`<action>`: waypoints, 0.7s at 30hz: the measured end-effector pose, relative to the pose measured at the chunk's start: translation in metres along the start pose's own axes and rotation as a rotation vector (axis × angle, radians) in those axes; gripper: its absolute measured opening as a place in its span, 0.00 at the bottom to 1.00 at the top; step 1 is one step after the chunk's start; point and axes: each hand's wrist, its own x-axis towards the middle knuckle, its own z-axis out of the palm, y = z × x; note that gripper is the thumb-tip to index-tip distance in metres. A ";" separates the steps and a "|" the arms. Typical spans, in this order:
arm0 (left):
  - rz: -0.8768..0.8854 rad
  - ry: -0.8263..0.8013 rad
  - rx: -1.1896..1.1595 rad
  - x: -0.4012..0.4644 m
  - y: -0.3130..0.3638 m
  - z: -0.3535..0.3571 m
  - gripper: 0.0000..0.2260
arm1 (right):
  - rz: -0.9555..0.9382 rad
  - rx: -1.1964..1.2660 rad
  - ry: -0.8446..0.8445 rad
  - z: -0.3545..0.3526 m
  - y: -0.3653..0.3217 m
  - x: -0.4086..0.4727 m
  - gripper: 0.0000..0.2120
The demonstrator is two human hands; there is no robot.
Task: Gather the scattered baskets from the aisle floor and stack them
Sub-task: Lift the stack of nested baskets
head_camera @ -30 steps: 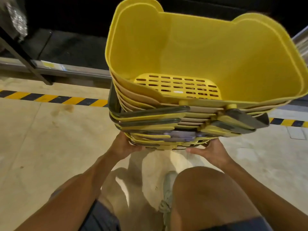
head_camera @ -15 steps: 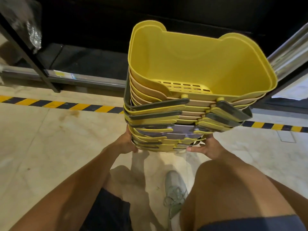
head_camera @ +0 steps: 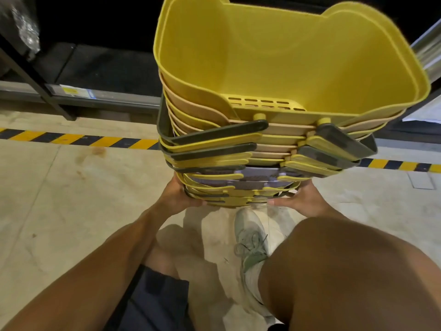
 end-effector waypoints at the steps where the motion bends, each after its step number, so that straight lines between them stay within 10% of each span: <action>1: 0.004 0.006 0.030 0.001 0.000 -0.002 0.43 | -0.010 0.007 0.005 0.003 -0.001 0.000 0.31; 21: 0.114 -0.014 -0.009 0.008 -0.007 -0.005 0.34 | -0.040 -0.004 -0.031 -0.003 -0.002 0.003 0.31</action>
